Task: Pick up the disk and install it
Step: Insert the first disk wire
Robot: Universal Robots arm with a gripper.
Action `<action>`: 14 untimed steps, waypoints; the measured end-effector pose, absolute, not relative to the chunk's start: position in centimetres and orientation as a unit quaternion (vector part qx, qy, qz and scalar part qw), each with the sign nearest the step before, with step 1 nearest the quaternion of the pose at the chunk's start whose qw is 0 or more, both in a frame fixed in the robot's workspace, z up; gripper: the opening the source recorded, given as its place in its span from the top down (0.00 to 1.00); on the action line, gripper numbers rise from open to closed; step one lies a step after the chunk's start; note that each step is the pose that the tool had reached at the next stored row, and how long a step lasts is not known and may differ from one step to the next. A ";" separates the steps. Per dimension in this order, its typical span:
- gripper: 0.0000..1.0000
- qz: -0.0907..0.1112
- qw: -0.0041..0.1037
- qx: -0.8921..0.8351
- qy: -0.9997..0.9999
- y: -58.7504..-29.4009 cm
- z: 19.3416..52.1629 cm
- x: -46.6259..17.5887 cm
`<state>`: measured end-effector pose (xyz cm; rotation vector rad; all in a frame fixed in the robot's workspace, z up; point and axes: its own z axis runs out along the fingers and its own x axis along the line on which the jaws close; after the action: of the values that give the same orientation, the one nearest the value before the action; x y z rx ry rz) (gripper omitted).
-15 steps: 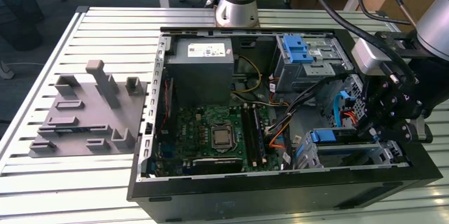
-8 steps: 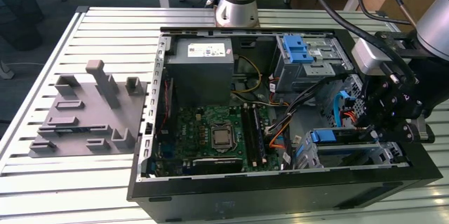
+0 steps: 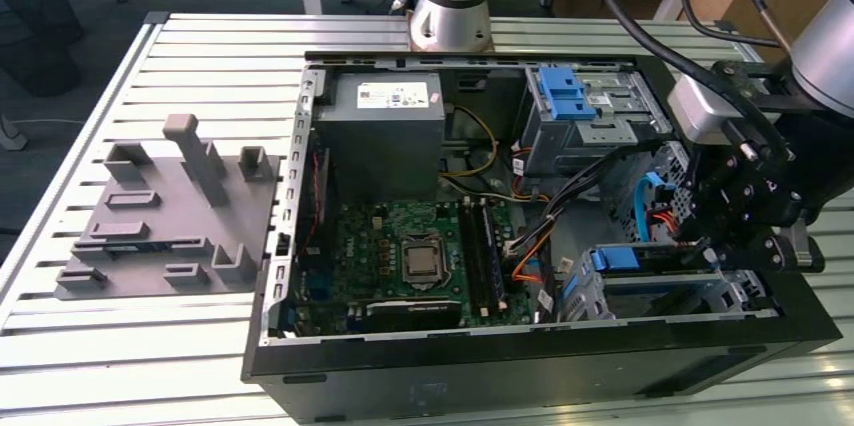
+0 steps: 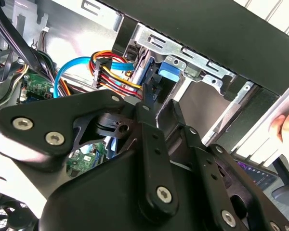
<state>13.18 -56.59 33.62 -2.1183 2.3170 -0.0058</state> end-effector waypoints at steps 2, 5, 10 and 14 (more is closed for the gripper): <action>0.68 0.000 0.002 -0.675 0.738 -56.6 33.6 13.2; 0.68 0.000 0.003 -0.675 0.738 -56.6 33.5 13.2; 0.76 0.000 0.003 -0.675 0.738 -56.6 33.6 13.2; 0.88 0.001 0.004 -0.675 0.738 -56.6 33.6 13.2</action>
<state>13.18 -56.59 33.55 -2.1147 2.3131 0.0034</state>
